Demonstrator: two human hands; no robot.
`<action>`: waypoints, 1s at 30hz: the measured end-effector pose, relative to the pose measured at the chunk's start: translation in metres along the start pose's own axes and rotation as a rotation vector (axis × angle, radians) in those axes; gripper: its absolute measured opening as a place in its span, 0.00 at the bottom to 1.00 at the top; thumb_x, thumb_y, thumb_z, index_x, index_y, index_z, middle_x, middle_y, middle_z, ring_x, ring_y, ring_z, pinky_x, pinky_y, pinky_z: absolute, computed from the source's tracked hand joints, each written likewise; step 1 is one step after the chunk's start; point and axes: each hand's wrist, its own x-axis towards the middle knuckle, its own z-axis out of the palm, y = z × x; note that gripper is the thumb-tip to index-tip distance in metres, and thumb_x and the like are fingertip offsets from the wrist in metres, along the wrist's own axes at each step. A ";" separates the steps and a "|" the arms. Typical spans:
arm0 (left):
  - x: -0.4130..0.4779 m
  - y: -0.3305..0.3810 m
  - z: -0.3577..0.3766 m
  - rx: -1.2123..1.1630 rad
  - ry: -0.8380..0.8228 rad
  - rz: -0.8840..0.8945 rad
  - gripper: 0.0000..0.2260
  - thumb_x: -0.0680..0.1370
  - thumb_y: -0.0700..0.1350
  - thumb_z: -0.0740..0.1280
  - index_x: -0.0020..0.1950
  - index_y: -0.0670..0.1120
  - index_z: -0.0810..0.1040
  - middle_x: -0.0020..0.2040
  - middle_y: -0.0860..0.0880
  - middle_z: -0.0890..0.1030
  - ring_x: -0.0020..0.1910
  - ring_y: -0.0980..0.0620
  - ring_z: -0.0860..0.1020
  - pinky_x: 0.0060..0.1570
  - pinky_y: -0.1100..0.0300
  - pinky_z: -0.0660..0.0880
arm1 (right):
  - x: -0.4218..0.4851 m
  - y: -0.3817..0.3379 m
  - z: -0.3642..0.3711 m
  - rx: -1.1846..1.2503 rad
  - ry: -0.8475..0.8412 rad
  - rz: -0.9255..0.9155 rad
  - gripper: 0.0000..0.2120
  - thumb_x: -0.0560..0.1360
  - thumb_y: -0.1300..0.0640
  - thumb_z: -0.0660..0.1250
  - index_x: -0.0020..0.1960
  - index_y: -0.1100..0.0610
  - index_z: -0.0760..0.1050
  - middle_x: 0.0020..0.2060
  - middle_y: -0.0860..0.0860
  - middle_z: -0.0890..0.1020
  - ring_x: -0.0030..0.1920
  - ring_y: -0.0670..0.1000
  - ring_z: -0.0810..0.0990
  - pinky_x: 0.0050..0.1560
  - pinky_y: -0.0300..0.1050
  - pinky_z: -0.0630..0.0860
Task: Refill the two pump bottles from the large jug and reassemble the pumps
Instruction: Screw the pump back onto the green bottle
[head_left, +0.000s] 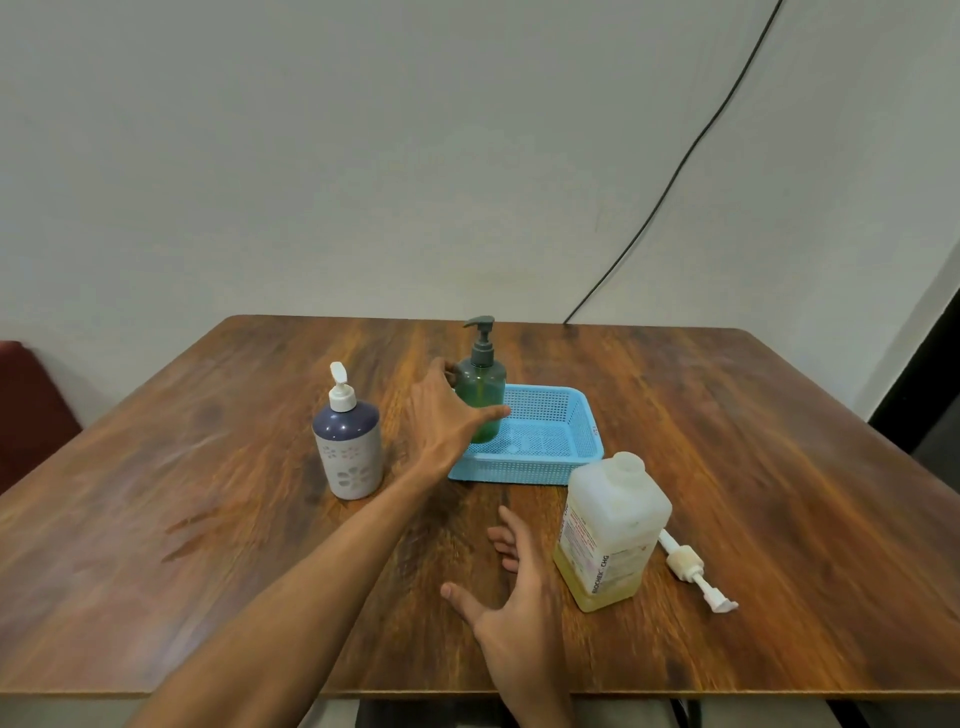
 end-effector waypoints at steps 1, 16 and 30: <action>0.000 -0.004 0.003 0.006 -0.006 -0.002 0.34 0.60 0.58 0.84 0.58 0.45 0.75 0.51 0.51 0.79 0.49 0.50 0.79 0.48 0.58 0.77 | 0.000 0.000 0.000 -0.002 0.001 -0.003 0.45 0.64 0.53 0.83 0.75 0.42 0.63 0.61 0.39 0.76 0.64 0.42 0.73 0.69 0.48 0.71; -0.007 -0.017 0.020 0.199 -0.105 0.019 0.37 0.65 0.62 0.80 0.64 0.44 0.70 0.57 0.48 0.82 0.59 0.45 0.80 0.77 0.43 0.56 | 0.000 0.001 0.000 -0.003 -0.008 0.006 0.43 0.65 0.54 0.83 0.72 0.39 0.64 0.59 0.35 0.76 0.62 0.38 0.73 0.67 0.43 0.70; -0.059 -0.005 -0.030 -0.099 0.019 0.115 0.29 0.71 0.53 0.79 0.68 0.49 0.73 0.60 0.52 0.81 0.58 0.52 0.80 0.59 0.49 0.80 | -0.003 -0.006 -0.004 -0.035 -0.003 0.031 0.40 0.66 0.51 0.81 0.72 0.40 0.66 0.57 0.35 0.76 0.61 0.40 0.74 0.66 0.50 0.73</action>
